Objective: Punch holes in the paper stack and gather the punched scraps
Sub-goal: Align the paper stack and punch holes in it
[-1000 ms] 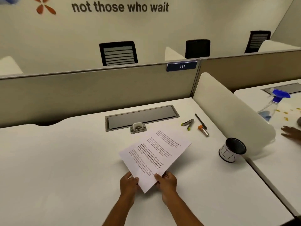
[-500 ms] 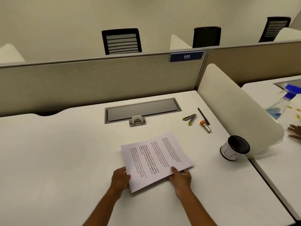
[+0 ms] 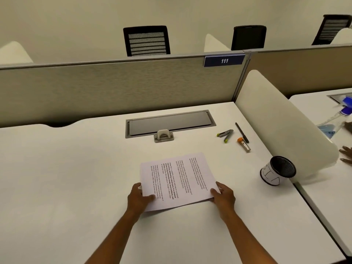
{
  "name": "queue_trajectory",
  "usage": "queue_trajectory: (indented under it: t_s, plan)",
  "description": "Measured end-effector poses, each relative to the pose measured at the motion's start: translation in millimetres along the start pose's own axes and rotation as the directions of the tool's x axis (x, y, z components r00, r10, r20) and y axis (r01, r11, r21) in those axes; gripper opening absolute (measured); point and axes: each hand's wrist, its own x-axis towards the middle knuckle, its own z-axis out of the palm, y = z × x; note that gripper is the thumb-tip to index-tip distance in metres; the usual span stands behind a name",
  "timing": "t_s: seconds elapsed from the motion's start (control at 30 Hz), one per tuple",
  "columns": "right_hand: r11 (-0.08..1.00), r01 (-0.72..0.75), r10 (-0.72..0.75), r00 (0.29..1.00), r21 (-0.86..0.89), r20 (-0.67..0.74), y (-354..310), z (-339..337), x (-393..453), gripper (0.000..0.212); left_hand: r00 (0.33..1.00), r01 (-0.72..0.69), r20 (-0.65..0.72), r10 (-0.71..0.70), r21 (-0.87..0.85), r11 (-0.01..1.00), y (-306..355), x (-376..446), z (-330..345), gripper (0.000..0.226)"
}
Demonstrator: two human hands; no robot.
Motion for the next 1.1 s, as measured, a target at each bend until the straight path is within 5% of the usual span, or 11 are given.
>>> queue_trajectory:
  t_s: [0.33, 0.53, 0.73, 0.9, 1.1]
  plan:
    - [0.980, 0.078, -0.053, 0.989, -0.183, 0.141, -4, -2, 2, 0.046, 0.997, 0.038, 0.059, -0.041, 0.057, 0.998, 0, -5, -9, 0.102]
    - [0.864, 0.197, -0.050, 0.949, -0.464, 0.310, -9, -8, 6, 0.106, 0.997, 0.016, 0.073, -0.029, 0.170, 0.985, -4, -10, -15, 0.104]
    - [0.808, 0.243, -0.062, 0.941, -0.537, 0.333, -13, -7, 6, 0.102, 0.988, -0.128, 0.126, 0.085, 0.394, 0.910, -2, -14, -17, 0.076]
    - [0.812, 0.256, -0.088, 0.942, -0.525, 0.324, -12, -7, 3, 0.096, 0.982, -0.173, 0.155, 0.108, 0.510, 0.842, -6, -17, -12, 0.075]
    - [0.820, 0.291, -0.129, 0.933, -0.493, 0.336, -11, -8, 0, 0.074, 0.981, -0.191, 0.113, 0.155, 0.513, 0.837, -10, -16, -9, 0.038]
